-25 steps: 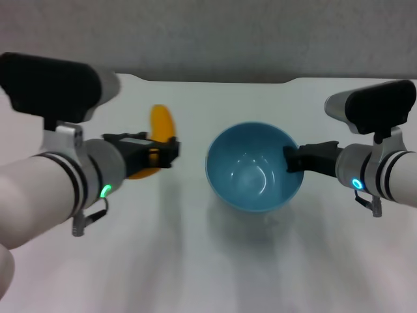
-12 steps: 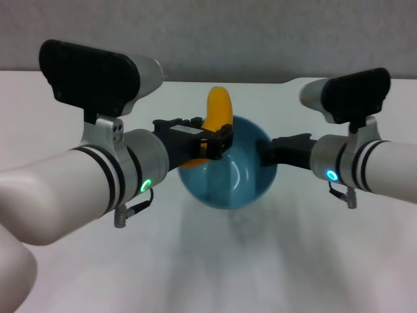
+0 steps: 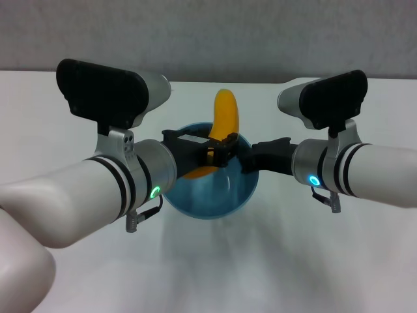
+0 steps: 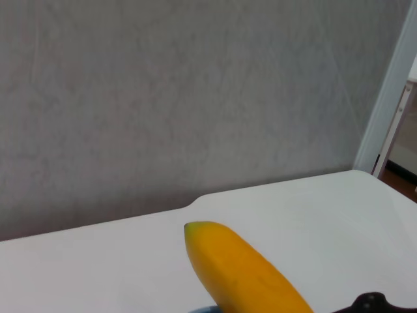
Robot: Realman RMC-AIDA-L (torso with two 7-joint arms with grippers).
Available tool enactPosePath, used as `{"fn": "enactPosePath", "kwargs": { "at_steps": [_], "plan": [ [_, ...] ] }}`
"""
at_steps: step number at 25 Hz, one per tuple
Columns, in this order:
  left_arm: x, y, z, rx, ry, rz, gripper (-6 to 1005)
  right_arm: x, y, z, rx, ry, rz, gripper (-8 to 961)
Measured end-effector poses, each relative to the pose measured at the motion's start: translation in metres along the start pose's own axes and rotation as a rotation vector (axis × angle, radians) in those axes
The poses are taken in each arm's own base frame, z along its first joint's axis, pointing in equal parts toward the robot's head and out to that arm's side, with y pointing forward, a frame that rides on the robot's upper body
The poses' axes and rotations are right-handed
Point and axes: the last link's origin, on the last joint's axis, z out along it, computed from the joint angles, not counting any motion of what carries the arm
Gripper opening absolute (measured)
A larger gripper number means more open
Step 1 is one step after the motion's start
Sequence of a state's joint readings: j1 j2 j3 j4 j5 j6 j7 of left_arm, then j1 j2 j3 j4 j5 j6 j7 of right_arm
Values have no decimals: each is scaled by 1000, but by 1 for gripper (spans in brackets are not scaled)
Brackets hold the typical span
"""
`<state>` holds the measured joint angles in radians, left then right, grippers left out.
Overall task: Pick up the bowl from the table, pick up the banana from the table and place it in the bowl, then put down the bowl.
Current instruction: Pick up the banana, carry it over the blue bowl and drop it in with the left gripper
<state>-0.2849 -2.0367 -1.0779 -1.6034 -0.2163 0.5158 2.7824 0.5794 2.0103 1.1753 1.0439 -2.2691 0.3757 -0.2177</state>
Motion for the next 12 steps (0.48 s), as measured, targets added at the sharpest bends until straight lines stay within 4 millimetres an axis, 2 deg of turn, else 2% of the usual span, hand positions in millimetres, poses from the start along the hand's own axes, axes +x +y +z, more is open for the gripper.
{"fn": "enactPosePath", "kwargs": {
  "at_steps": [12],
  "plan": [
    [-7,-3,8,3,-12,27,487,1,2,0,-5,0,-12,35]
  ]
}}
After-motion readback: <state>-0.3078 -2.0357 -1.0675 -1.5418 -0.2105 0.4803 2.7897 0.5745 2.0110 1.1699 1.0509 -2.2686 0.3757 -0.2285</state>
